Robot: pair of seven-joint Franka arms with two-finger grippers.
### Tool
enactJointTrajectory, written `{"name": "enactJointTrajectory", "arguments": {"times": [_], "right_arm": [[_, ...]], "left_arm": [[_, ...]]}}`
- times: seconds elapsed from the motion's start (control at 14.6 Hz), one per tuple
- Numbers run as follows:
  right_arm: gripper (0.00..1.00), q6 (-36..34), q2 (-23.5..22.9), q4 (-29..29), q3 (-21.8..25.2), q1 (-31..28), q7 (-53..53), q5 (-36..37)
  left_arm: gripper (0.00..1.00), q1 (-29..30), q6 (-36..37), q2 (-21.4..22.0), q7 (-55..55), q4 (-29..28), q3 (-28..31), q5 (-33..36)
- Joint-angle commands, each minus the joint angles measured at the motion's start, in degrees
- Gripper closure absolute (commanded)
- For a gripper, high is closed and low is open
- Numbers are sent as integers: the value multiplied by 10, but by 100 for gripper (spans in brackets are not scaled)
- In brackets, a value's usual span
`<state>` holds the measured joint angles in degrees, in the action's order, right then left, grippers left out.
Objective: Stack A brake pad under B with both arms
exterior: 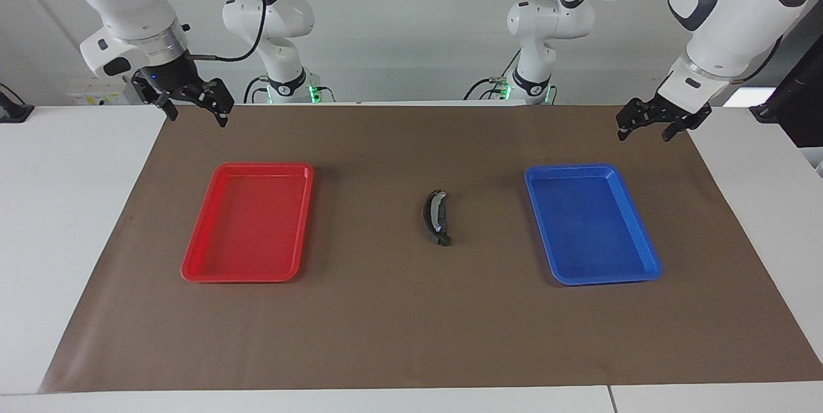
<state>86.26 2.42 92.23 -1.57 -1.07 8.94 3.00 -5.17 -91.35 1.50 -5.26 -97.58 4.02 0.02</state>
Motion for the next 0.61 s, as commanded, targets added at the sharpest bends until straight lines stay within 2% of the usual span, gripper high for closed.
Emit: {"name": "enactJointTrajectory", "arguments": {"times": [0.0, 0.55], "right_arm": [[0, -8, -4, -8, 5, 3, -11, -6], [0, -5, 2, -3, 3, -1, -8, -4]], "left_arm": [[1, 7, 6, 3, -4, 4, -5, 1], [1, 7, 6, 3, -4, 4, -4, 1]]}}
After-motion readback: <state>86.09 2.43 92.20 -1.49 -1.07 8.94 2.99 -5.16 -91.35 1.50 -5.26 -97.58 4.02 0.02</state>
